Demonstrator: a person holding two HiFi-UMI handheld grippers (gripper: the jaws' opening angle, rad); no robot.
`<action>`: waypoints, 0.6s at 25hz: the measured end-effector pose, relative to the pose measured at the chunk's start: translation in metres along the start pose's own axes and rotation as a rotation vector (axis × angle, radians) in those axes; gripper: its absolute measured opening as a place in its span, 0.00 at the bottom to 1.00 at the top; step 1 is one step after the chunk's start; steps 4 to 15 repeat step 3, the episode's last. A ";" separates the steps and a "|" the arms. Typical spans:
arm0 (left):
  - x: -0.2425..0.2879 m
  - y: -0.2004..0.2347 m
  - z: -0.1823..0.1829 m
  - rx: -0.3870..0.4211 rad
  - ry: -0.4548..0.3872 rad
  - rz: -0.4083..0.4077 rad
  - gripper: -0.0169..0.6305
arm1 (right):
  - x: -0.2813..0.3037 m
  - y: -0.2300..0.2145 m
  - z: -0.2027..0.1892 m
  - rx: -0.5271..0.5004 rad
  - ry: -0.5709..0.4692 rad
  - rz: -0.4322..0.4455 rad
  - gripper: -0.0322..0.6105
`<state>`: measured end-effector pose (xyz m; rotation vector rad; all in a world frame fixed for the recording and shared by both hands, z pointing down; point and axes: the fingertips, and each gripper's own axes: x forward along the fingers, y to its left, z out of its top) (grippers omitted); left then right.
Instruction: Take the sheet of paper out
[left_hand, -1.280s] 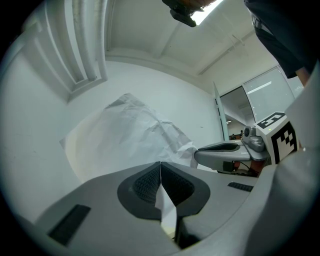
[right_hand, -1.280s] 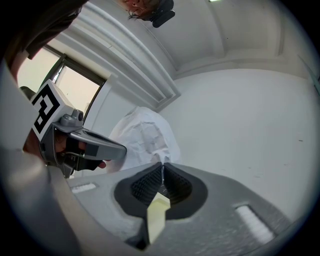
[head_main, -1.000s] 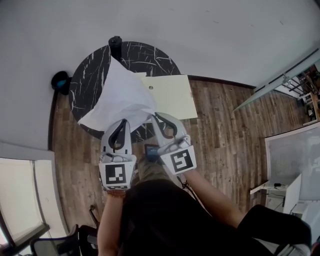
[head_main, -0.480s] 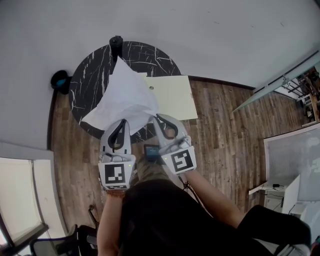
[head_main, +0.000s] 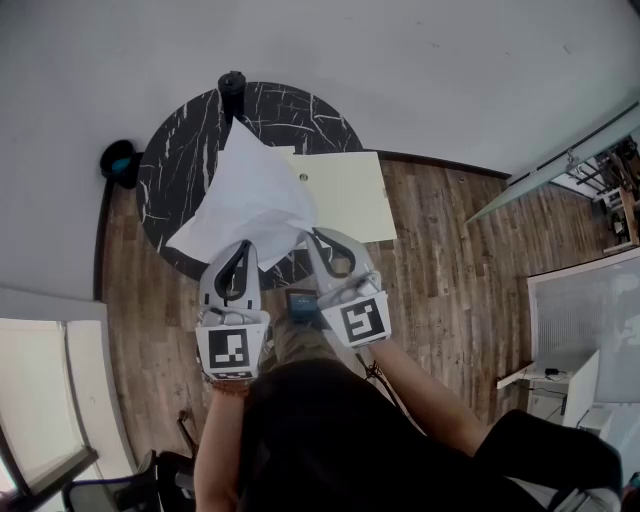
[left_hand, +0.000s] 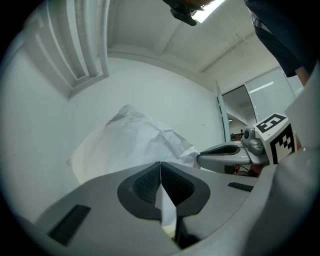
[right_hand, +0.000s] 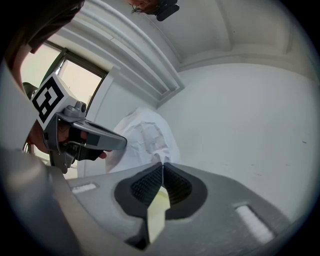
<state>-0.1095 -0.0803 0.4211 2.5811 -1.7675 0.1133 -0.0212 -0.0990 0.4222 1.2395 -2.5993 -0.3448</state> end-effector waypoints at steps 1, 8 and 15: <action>0.001 0.002 -0.002 0.018 -0.005 -0.005 0.04 | 0.001 0.000 -0.001 -0.002 0.003 0.002 0.05; 0.002 0.005 -0.005 0.045 -0.013 -0.012 0.04 | 0.004 0.001 -0.004 -0.008 0.010 0.005 0.05; 0.002 0.005 -0.005 0.045 -0.013 -0.012 0.04 | 0.004 0.001 -0.004 -0.008 0.010 0.005 0.05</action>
